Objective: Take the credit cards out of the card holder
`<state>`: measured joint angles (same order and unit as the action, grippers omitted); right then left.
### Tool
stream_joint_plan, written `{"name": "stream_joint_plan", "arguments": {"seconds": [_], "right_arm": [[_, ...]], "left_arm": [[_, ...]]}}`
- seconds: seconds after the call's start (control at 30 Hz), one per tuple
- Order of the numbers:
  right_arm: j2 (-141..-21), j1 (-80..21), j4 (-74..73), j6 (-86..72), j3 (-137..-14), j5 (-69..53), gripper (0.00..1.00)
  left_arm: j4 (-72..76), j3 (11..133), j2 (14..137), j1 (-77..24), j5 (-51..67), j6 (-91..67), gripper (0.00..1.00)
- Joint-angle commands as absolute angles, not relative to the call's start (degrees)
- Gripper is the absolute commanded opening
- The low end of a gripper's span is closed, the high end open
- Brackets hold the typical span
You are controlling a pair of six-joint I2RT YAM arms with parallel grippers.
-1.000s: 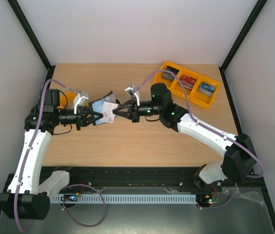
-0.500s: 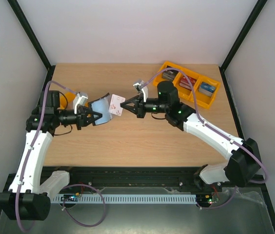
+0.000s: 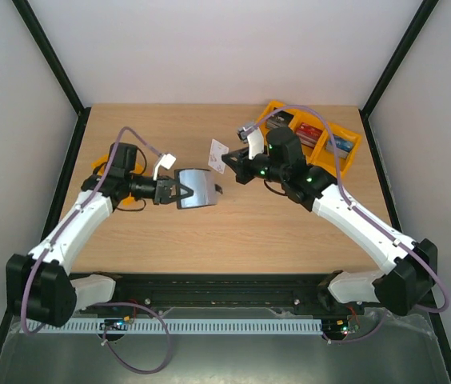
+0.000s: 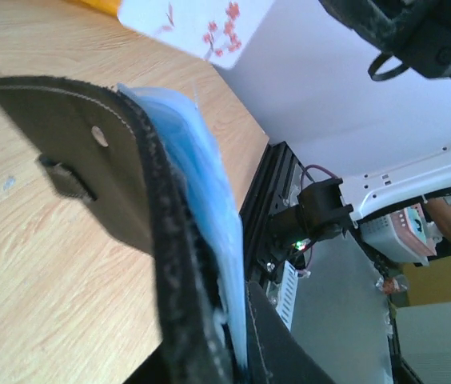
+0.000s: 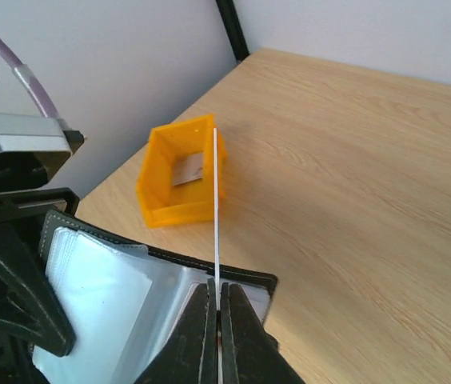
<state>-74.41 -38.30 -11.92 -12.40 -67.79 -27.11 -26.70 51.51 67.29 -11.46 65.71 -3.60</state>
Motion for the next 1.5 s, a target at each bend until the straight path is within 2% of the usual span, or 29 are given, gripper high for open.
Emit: {"name": "stream_joint_plan", "arguments": {"seconds": [0.0, 0.13, 0.33, 0.43, 0.5, 0.57, 0.83, 0.97, 1.13, 1.33, 1.47], "right_arm": [[-72.4, -38.1, -15.4, -10.8, -69.9, -21.9, 0.02], [-72.6, -38.1, -17.0, -10.8, -70.6, -22.1, 0.02], [-73.5, -38.1, -17.9, -10.7, -70.7, -25.3, 0.02], [-74.3, -38.1, -19.1, -10.8, -71.3, -25.6, 0.02], [-75.0, -38.2, -20.8, -10.6, -72.0, -24.5, 0.02], [-75.4, -38.2, -21.9, -10.1, -72.5, -24.2, 0.02], [-74.8, -38.2, -20.9, -10.4, -72.2, -25.8, 0.02], [-74.8, -38.2, -21.8, -10.3, -72.6, -27.3, 0.02], [-75.2, -38.2, -24.3, -9.6, -73.5, -27.1, 0.02], [-77.2, -38.9, -26.0, -9.3, -75.4, -27.8, 0.02], [-78.3, -40.5, -26.5, -9.2, -77.8, -29.1, 0.02]], "left_arm": [[-19.5, 52.8, 73.5, -12.4, 69.4, -4.9, 0.02], [-19.7, 47.0, 79.7, -11.0, 63.9, 0.1, 0.02], [-24.1, 45.9, 89.1, -5.5, 58.5, 9.7, 0.03], [-23.9, 46.2, 93.0, -2.8, 58.3, 10.9, 0.08], [-21.7, 45.6, 93.2, -1.6, 54.8, 9.4, 0.2], [-18.7, 44.1, 92.6, -0.4, 49.5, 6.9, 0.22], [-17.8, 44.4, 91.1, 2.7, 39.3, 3.7, 0.2], [-21.0, 46.9, 90.3, 2.7, 38.0, 5.4, 0.37], [-25.8, 48.7, 80.6, 2.7, 37.4, 9.7, 0.67], [-39.3, 54.6, 67.1, 2.1, 37.9, 20.8, 0.83], [-49.4, 62.3, 62.1, 1.0, 33.1, 28.3, 0.88]]}}
